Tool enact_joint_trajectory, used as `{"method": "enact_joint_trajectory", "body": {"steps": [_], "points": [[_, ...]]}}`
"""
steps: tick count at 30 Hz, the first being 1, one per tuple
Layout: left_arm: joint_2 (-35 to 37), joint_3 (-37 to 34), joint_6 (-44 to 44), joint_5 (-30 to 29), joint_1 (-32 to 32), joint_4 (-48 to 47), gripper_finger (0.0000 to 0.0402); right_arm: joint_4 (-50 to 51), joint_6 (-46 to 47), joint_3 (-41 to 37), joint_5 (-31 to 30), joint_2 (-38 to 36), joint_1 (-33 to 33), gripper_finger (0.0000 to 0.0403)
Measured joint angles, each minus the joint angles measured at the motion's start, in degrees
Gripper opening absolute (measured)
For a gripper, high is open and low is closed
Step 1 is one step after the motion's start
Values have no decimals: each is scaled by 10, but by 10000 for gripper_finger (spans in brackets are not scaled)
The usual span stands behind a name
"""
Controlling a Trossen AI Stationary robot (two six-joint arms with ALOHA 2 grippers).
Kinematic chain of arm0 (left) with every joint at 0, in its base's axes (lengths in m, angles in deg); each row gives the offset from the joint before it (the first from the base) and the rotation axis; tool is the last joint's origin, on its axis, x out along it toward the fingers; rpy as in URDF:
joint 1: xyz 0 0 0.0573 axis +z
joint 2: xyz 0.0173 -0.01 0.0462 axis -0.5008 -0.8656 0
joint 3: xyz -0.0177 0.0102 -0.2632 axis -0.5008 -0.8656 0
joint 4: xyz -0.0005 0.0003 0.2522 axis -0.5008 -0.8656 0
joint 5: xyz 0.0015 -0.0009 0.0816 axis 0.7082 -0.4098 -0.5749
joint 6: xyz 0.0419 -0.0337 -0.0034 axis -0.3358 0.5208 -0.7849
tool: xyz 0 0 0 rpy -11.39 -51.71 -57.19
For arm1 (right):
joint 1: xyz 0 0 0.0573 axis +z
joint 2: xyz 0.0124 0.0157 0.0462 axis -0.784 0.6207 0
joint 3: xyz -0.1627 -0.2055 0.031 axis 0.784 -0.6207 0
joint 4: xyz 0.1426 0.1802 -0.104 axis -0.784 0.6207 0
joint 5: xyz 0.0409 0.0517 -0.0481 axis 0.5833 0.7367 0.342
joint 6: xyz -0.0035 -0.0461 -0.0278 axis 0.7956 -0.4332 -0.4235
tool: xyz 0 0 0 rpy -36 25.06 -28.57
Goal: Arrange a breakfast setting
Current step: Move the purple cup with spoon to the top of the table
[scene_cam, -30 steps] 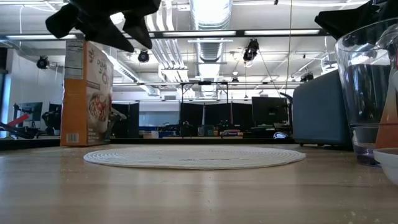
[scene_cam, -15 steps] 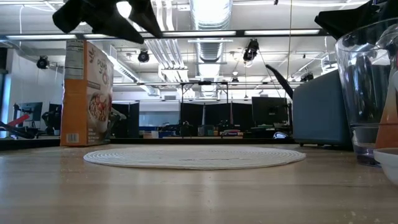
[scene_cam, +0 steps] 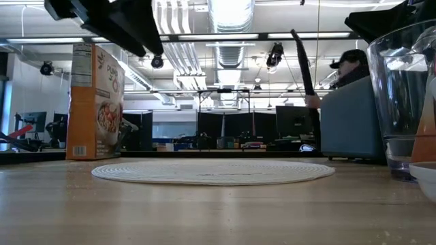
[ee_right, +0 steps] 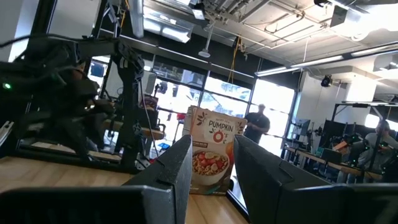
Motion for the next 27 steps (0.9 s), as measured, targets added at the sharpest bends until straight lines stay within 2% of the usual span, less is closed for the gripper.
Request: {"method": "enact_joint_trajectory", "body": {"steps": [7,13,18,27], "points": [[1,55,-58,13,-7,7,168,0,0,0,0,0,0,107],[3,90,-135,76,-7,4,168,0,0,0,0,0,0,107],[5,103,-142,116,-9,-21,168,0,0,0,0,0,0,107],[13,104,-145,117,-11,-31,168,0,0,0,0,0,0,107]]}}
